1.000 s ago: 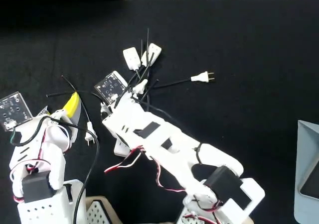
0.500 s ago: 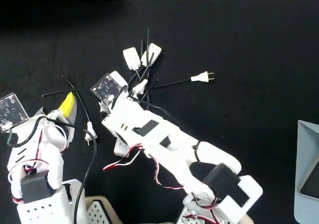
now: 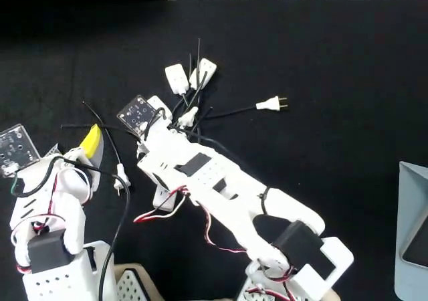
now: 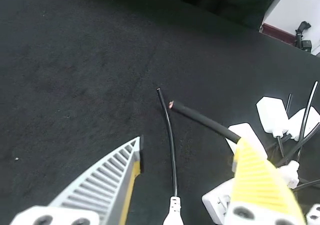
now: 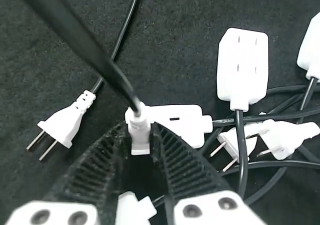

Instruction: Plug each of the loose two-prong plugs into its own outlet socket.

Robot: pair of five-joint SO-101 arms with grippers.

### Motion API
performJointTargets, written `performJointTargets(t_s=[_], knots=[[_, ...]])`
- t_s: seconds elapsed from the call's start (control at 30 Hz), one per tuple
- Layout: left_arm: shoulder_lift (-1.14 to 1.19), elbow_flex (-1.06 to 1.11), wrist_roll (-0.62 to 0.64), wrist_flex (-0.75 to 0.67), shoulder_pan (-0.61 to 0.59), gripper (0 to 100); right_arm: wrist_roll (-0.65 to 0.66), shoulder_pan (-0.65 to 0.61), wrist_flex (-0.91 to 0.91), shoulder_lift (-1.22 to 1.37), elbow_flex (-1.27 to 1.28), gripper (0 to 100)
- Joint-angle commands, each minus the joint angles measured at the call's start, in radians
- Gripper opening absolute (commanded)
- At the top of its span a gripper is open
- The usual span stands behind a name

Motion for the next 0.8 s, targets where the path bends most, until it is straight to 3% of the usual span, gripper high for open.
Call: performJointTargets(t_s=[0.0, 0.27, 0.77], knots=[[-0.005, -0.013, -0.029, 0.002, 0.061, 30, 0.011, 0.032, 0.081, 0.035, 0.004, 1.1], [-0.006, -0.076, -0.049, 0.002, 0.051, 30, 0.008, 0.075, 0.166, 0.108, -0.088, 1.1], [-0.006, -0.143, -0.048, 0.003, -0.197, 30, -0.018, 0.068, 0.315, 0.166, -0.177, 1.1]])
